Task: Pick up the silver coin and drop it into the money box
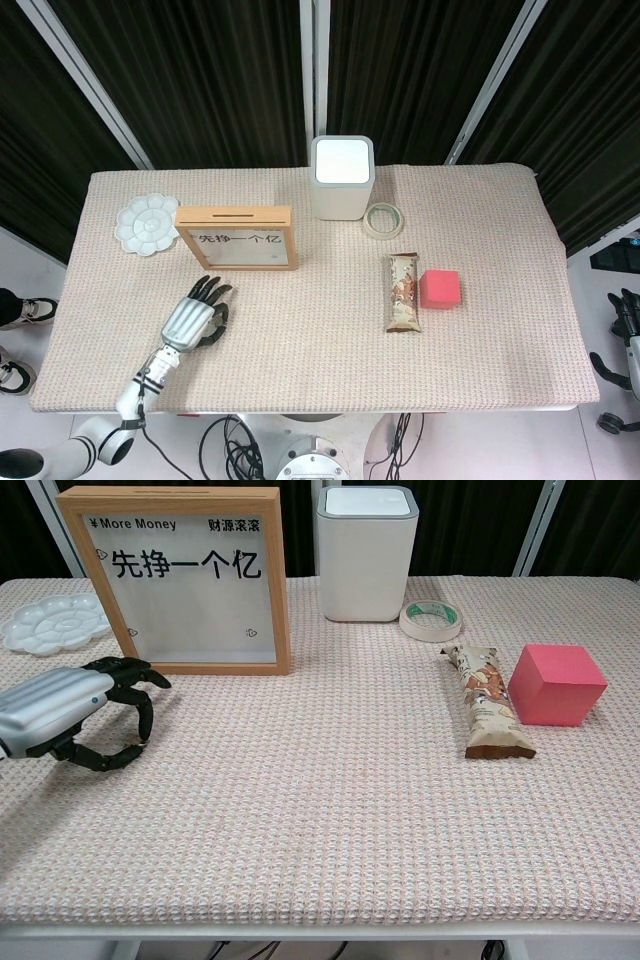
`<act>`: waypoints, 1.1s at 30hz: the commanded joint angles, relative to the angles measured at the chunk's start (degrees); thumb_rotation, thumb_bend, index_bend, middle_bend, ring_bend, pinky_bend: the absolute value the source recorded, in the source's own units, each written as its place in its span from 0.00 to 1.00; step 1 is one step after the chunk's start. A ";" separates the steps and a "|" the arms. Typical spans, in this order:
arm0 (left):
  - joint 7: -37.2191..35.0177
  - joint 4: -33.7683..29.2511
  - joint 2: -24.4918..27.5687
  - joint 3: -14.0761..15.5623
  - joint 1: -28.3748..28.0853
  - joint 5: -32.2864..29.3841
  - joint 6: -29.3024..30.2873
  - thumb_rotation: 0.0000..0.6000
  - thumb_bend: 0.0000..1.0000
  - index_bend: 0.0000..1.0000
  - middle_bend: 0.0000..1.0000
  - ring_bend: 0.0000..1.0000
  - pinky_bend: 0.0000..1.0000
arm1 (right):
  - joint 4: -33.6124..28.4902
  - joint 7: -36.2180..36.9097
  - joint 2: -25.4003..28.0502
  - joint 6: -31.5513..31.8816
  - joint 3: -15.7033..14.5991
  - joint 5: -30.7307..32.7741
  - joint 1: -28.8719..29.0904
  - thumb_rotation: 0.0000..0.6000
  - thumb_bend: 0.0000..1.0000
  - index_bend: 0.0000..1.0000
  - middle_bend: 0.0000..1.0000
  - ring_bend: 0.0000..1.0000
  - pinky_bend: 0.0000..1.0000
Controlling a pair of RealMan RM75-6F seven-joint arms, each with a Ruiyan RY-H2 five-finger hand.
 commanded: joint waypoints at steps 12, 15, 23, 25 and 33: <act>2.49 3.96 -1.90 -0.54 0.41 0.29 3.41 1.00 0.19 0.53 0.18 0.00 0.00 | 0.44 0.39 -0.18 -0.24 -0.05 -0.09 0.03 1.00 0.21 0.00 0.00 0.00 0.00; 2.76 4.81 -2.39 -0.58 0.40 0.54 4.19 1.00 0.21 0.53 0.18 0.00 0.00 | 0.48 0.50 -0.12 -0.23 -0.07 -0.10 -0.02 1.00 0.21 0.00 0.00 0.00 0.00; 2.08 7.41 -3.80 -0.46 0.26 0.86 5.05 1.00 0.30 0.55 0.20 0.00 0.00 | 0.76 0.86 -0.07 -0.57 -0.12 -0.09 0.05 1.00 0.21 0.00 0.00 0.00 0.00; 2.03 7.73 -3.86 -0.38 0.19 0.90 4.99 1.00 0.30 0.55 0.20 0.00 0.00 | 0.79 0.87 -0.05 -0.63 -0.12 -0.07 0.06 1.00 0.21 0.00 0.00 0.00 0.00; 2.35 8.28 -3.99 -0.22 -0.03 0.83 4.65 1.00 0.31 0.57 0.20 0.00 0.00 | 0.73 0.87 0.04 -0.97 -0.14 -0.09 0.23 1.00 0.21 0.00 0.00 0.00 0.00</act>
